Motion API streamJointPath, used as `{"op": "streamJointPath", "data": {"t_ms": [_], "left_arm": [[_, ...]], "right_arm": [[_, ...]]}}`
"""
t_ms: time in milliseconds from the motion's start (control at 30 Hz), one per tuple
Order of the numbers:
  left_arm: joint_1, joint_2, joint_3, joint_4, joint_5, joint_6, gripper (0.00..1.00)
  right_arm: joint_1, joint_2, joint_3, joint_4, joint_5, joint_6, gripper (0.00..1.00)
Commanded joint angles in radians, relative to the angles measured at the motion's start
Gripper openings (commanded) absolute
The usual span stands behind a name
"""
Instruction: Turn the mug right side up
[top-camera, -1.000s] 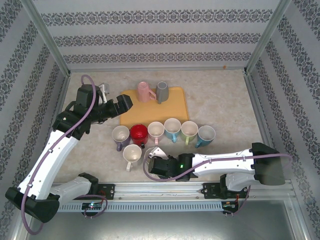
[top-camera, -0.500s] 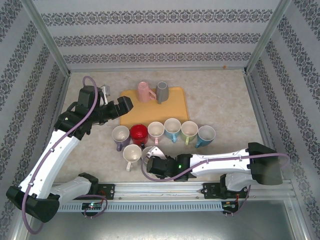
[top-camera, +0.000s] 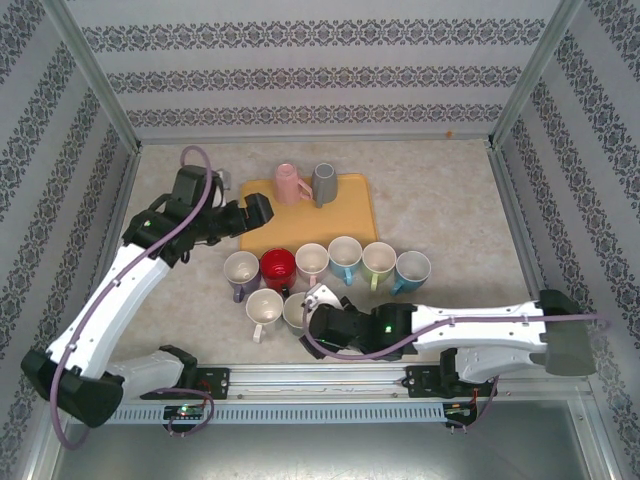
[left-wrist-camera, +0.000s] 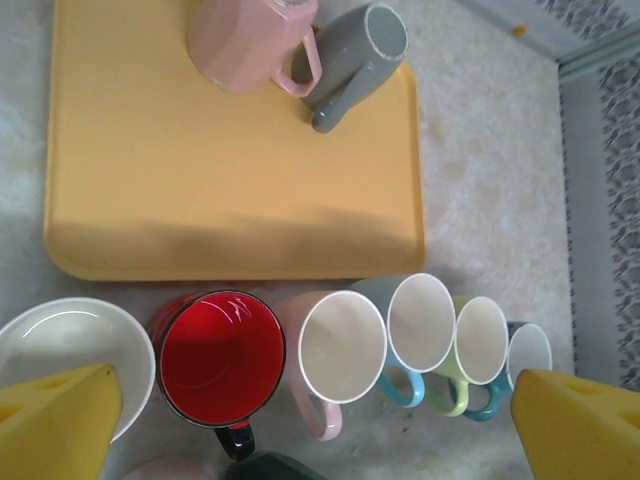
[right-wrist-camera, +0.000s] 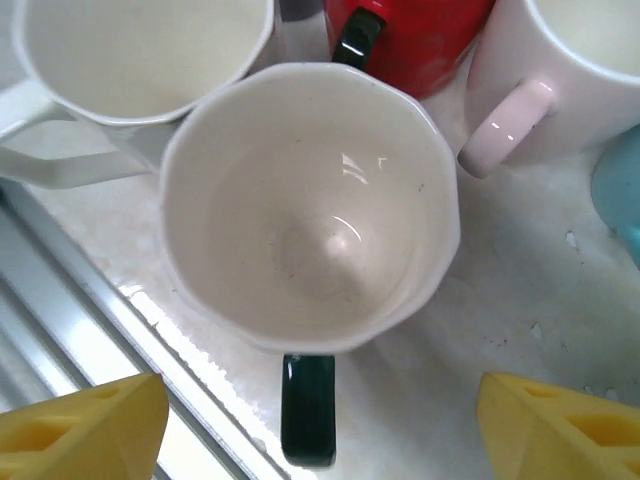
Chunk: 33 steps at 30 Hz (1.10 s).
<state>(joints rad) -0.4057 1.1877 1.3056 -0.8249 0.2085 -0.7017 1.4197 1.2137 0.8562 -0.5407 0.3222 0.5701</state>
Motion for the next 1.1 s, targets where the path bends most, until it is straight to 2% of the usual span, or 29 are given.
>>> {"op": "streamJointPath", "data": {"t_ms": [0, 100, 200, 333, 433, 567, 667, 800, 933, 1000, 1067], "left_arm": [[-0.044, 0.061, 0.081, -0.097, -0.102, 0.057, 1.0], [-0.055, 0.142, 0.147, -0.15, -0.168, 0.049, 1.0], [-0.055, 0.236, 0.222, -0.189, -0.225, 0.011, 1.0], [-0.055, 0.386, 0.363, -0.226, -0.263, -0.087, 1.0], [-0.047, 0.492, 0.457, -0.205, -0.26, -0.183, 1.0], [-0.027, 0.633, 0.586, -0.15, -0.245, -0.307, 1.0], [0.008, 0.762, 0.718, -0.177, -0.205, -0.458, 1.0], [0.018, 0.98, 1.049, -0.397, -0.301, -0.57, 1.0], [0.051, 1.212, 1.407, -0.624, -0.27, -0.689, 1.0], [0.067, 1.256, 1.455, -0.626, -0.252, -0.711, 1.0], [0.079, 1.259, 1.431, -0.603, -0.241, -0.733, 1.0]], "right_arm": [[-0.012, -0.086, -0.006, -0.087, -0.067, -0.045, 0.82], [-0.036, -0.176, 0.01, -0.157, -0.083, -0.065, 0.83], [-0.12, -0.234, 0.067, -0.238, -0.127, -0.09, 0.83], [-0.276, -0.217, 0.189, -0.302, -0.191, -0.117, 0.82], [-0.347, -0.175, 0.275, -0.322, -0.216, -0.119, 0.81], [-0.397, -0.127, 0.356, -0.331, -0.214, -0.11, 0.8], [-0.434, -0.107, 0.412, -0.352, -0.239, -0.101, 0.8], [-0.448, -0.102, 0.474, -0.399, -0.229, -0.127, 0.79], [-0.455, -0.122, 0.476, -0.429, -0.199, -0.122, 0.78], [-0.456, -0.134, 0.46, -0.432, -0.205, -0.115, 0.77], [-0.456, -0.138, 0.449, -0.442, -0.219, -0.113, 0.77]]}}
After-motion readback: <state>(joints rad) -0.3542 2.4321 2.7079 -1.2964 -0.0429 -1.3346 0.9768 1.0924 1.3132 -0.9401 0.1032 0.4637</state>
